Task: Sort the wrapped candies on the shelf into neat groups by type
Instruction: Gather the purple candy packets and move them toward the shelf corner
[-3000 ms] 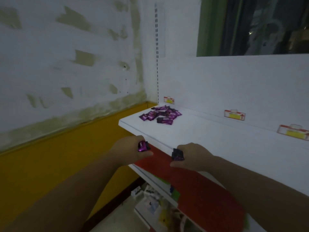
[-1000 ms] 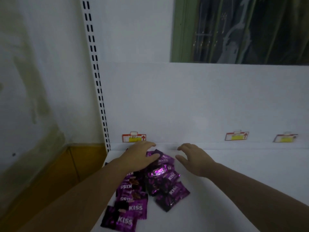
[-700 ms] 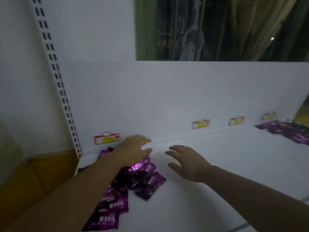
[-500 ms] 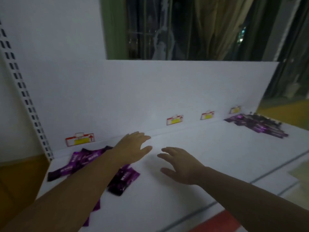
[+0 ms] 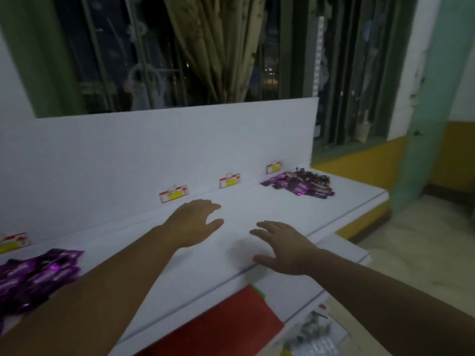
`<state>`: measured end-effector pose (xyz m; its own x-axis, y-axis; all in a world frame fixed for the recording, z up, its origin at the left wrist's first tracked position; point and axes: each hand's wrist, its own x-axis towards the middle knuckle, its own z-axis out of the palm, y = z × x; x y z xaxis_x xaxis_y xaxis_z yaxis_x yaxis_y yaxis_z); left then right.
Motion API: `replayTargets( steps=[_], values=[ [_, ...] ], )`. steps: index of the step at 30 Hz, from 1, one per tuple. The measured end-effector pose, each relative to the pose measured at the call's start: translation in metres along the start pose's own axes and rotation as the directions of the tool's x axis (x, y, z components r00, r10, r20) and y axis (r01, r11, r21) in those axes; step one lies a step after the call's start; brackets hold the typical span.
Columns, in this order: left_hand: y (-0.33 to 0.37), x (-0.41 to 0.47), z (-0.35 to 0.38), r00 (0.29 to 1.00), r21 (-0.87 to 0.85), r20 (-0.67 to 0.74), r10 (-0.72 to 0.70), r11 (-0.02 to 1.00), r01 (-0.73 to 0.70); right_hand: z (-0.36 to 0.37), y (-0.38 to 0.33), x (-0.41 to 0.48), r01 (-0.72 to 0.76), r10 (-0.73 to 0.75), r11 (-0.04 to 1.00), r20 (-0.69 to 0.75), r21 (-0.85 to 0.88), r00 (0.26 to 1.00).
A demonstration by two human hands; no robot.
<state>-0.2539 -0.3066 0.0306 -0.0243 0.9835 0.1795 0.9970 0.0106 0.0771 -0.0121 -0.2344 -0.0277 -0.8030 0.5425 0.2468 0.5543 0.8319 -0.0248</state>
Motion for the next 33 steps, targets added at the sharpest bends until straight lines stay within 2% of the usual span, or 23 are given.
replayTargets(
  steps=[6, 12, 19, 25, 29, 33],
  values=[
    [0.073, 0.033, 0.021, 0.999, 0.006, 0.046, 0.015, 1.0, -0.015, -0.008, 0.062, -0.035, -0.014, 0.016, 0.999, -0.057, 0.037, 0.998],
    [0.108, 0.082, 0.042, 0.998, -0.012, 0.064, 0.016, 1.0, -0.015, -0.005, 0.114, -0.041, -0.016, 0.019, 0.999, -0.055, 0.041, 0.998],
    [0.121, 0.175, 0.061, 0.997, -0.064, -0.009, 0.077, 0.995, -0.077, -0.005, 0.19, -0.007, -0.037, 0.038, 0.999, -0.032, 0.006, 0.999],
    [0.127, 0.248, 0.085, 0.998, -0.072, 0.03, 0.054, 0.996, -0.052, -0.009, 0.266, 0.015, -0.048, 0.046, 0.998, -0.048, -0.043, 0.998],
    [0.135, 0.281, 0.1, 0.996, -0.121, 0.074, 0.04, 0.992, -0.03, -0.004, 0.316, 0.031, -0.09, 0.093, 0.995, -0.076, 0.034, 0.993],
    [0.136, 0.306, 0.115, 0.994, -0.164, 0.107, -0.013, 0.986, 0.03, 0.007, 0.357, 0.06, -0.039, 0.042, 0.997, -0.05, 0.067, 0.998]
  ],
)
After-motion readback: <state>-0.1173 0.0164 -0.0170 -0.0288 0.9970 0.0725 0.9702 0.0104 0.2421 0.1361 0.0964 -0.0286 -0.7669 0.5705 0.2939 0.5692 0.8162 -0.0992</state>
